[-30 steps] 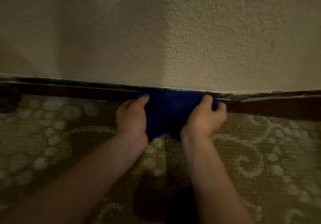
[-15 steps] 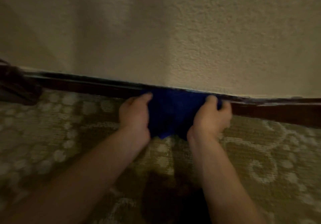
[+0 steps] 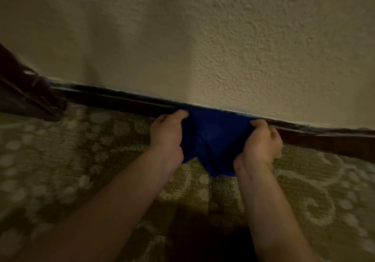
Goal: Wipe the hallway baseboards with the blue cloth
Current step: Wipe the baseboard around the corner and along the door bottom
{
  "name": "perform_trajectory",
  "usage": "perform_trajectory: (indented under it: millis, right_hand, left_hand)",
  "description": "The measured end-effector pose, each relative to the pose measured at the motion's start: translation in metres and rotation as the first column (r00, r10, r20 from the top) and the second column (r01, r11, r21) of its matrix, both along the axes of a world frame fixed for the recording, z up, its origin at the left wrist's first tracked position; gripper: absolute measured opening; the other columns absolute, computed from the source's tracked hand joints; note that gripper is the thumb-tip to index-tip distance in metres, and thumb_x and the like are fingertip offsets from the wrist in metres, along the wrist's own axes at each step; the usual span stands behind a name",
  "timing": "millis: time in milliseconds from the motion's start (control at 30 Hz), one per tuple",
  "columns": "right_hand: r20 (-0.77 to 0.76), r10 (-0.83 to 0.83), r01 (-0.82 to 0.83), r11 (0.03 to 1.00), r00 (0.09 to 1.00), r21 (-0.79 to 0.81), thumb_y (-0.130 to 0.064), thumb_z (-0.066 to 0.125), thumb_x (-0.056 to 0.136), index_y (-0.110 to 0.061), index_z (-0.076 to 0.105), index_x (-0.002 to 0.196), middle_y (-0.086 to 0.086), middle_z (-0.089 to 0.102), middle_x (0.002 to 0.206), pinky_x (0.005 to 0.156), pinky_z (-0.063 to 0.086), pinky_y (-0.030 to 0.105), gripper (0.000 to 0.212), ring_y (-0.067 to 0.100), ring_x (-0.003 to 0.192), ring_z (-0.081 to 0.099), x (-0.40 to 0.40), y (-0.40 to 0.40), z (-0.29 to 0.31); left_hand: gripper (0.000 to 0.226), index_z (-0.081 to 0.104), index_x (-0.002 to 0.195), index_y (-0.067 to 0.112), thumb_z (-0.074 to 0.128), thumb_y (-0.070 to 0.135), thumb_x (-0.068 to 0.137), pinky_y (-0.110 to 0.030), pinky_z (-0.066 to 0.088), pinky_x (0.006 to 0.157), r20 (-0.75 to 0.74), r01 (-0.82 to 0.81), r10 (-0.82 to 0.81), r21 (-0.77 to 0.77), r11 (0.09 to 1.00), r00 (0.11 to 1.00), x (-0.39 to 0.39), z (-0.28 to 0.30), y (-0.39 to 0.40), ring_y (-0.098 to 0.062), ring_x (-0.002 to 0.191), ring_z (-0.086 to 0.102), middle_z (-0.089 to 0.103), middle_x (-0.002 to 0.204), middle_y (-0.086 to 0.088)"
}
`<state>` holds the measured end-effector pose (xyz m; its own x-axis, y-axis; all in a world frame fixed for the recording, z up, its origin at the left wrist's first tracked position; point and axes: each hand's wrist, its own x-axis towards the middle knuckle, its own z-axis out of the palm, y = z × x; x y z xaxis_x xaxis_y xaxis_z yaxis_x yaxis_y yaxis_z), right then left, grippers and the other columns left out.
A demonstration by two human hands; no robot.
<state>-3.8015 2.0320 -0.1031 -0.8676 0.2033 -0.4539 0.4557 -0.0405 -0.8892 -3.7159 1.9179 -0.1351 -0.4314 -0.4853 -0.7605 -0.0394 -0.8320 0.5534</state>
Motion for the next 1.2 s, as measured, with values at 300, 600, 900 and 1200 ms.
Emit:
perform_trajectory:
  millis: [300,600,900,1200]
  right_hand:
    - [0.100,0.398,-0.373,0.905,0.912,-0.203,-0.015,0.066,0.083,-0.020,0.049,0.064,0.009,0.054,0.074,0.067,0.041,0.037,0.027,0.022,0.073,0.050,0.069,-0.084,-0.015]
    - [0.134,0.075,-0.052,0.985,0.988,-0.166,-0.002,0.065,0.075,-0.015,0.063,0.064,0.007,0.065,0.071,0.069,0.050,0.038,0.017,0.026,0.077,0.062,0.018,-0.028,-0.003]
    - [0.066,0.132,-0.120,0.980,0.989,-0.157,-0.011,0.061,0.083,-0.019,0.060,0.076,0.007,0.063,0.083,0.077,0.052,0.039,0.011,0.032,0.085,0.062,0.050,-0.064,-0.013]
    - [0.288,0.501,-0.403,0.851,0.817,-0.336,-0.011,0.067,0.087,-0.006,0.061,0.082,0.011,0.066,0.084,0.089,0.055,0.053,0.009,0.036,0.092,0.067,0.101,-0.127,-0.001]
  left_hand:
    - [0.055,0.074,0.113,0.026,0.078,0.039,0.060,-0.059,0.055,0.083,0.036,-0.296,0.305,-0.164,0.941,0.952,0.070,-0.017,-0.101,-0.036,0.101,0.070,0.074,0.113,-0.005]
    - [0.016,0.065,0.095,0.007,0.071,0.016,0.083,-0.042,0.061,0.067,0.085,-0.179,0.197,-0.182,0.967,0.977,0.025,0.012,-0.017,-0.031,0.083,0.070,0.073,0.093,-0.013]
    - [0.043,0.073,0.106,0.013,0.079,0.026,0.066,-0.058,0.057,0.081,0.035,-0.169,0.174,-0.114,0.979,0.984,0.053,0.000,-0.059,-0.036,0.095,0.071,0.075,0.103,-0.013]
    - [0.039,0.066,0.120,0.020,0.068,0.028,0.082,-0.046,0.060,0.078,0.177,-0.409,0.477,-0.317,0.855,0.861,0.097,0.012,-0.139,-0.028,0.094,0.070,0.072,0.107,-0.003]
